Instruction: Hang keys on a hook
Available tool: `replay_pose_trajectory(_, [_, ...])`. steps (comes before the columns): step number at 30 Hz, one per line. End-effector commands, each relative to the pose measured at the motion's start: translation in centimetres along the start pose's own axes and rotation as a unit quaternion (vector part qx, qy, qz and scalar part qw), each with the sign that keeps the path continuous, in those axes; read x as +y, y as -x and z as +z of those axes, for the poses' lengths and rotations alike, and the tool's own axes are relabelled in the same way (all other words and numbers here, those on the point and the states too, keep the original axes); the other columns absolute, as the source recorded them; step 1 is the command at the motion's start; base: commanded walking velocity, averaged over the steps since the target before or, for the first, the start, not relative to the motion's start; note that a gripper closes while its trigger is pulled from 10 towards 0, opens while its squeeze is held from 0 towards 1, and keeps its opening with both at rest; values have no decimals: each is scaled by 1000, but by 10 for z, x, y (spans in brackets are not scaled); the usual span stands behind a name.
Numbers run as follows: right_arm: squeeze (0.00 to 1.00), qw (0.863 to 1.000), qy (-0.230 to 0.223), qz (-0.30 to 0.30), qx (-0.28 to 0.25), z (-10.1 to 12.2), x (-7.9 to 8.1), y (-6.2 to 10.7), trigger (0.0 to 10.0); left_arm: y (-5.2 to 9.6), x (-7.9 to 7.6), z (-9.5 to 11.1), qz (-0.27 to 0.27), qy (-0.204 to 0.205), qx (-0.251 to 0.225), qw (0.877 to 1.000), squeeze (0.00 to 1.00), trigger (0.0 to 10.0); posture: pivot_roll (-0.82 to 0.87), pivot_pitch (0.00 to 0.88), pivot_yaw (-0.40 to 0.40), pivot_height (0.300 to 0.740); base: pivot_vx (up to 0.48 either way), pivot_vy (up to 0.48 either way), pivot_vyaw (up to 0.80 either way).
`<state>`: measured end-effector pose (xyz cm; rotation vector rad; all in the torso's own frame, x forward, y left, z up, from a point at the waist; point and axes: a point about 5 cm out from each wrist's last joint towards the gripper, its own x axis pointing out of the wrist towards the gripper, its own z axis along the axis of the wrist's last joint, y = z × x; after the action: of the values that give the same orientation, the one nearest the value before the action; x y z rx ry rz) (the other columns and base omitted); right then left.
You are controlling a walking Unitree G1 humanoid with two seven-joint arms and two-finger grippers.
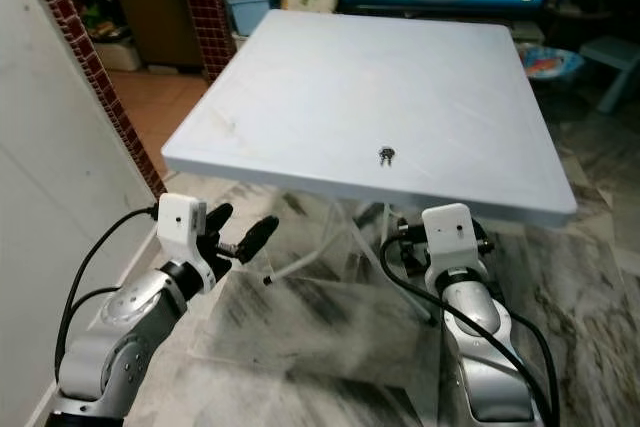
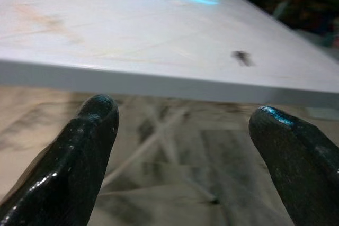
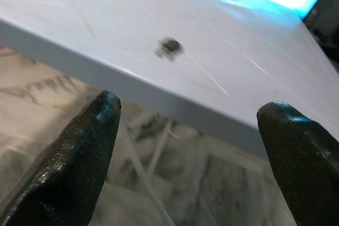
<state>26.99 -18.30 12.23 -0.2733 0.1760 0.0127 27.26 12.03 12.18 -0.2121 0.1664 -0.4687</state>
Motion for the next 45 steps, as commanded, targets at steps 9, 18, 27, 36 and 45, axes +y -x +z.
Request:
replay_pose_trajectory(9, [0, 1000, 3, 4, -6, 4, 4, -1, 10000, 0, 0, 4, -4, -14, -2, 1000, 0, 10000, -33, 33, 68, 740, 297, 0, 0])
replay_pose_trajectory(18, [0, 1000, 4, -6, 3, 0, 2, -1, 10000, 0, -1, 2, -10, -18, 4, 1000, 0, 10000, -33, 33, 68, 740, 281, 0, 0])
replay_pose_trajectory(27, [0, 1000, 2, -4, 7, 0, 4, -1, 10000, 0, -2, 1, -11, -19, 8, 1000, 0, 10000, -31, 40, 68, 740, 278, 0, -526])
replay_pose_trajectory(36, [0, 1000, -4, 4, 9, -2, 7, 1, 10000, 2, -2, -1, -10, -20, 12, 1000, 0, 10000, -30, 41, 69, 740, 139, 0, -269])
replay_pose_trajectory(45, [0, 999, -23, 46, 9, -2, 20, 2, 10000, 2, 1, -1, 0, -24, 15, 1000, 0, 10000, -26, 41, 72, 740, 0, 0, 0])
